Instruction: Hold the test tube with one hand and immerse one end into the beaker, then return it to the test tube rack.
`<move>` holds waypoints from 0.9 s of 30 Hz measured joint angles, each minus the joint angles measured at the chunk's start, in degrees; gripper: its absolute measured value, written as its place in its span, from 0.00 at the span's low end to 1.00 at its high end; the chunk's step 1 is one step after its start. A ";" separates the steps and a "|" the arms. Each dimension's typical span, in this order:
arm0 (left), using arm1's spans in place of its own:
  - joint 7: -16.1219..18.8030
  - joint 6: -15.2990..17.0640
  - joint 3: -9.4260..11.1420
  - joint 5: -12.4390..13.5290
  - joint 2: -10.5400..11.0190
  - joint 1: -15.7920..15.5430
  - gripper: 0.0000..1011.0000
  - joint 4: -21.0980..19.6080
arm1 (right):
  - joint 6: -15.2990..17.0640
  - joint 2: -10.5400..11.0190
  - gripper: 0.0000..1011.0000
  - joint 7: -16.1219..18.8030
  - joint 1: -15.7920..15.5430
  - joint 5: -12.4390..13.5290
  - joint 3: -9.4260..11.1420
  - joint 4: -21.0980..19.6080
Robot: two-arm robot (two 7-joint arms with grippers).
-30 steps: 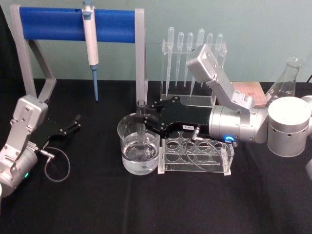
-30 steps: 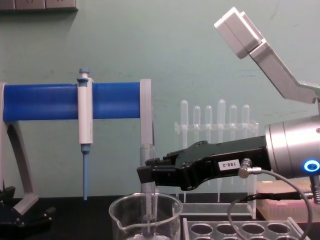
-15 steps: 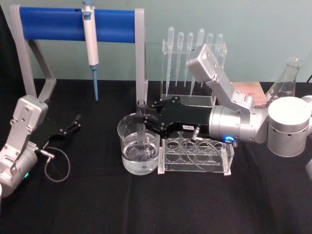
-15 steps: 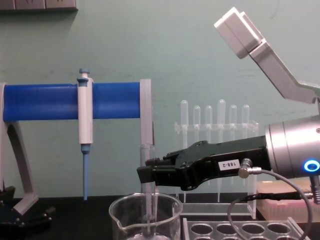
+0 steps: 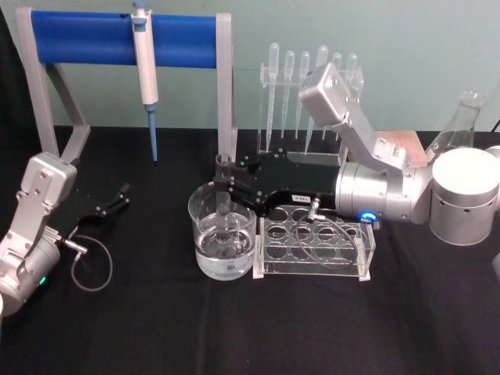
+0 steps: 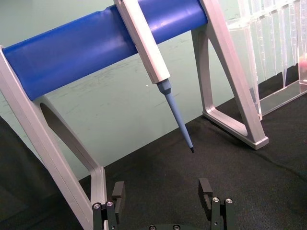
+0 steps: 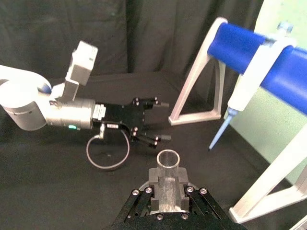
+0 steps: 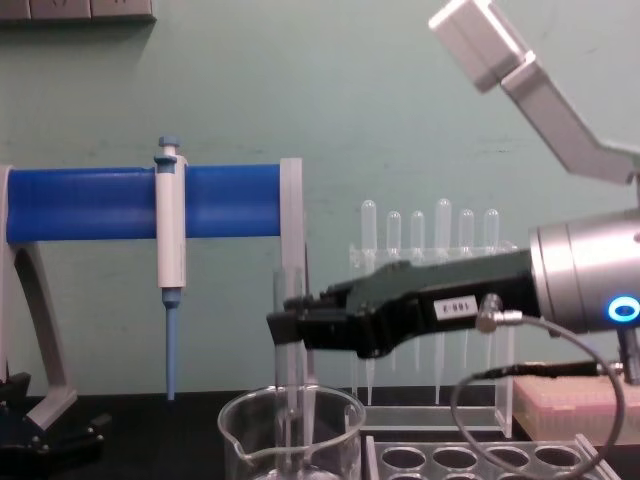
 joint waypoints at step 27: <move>0.00 0.00 0.00 0.00 0.00 0.00 0.99 0.00 | 8.02 7.56 0.22 -6.88 -2.11 5.80 8.13 -18.65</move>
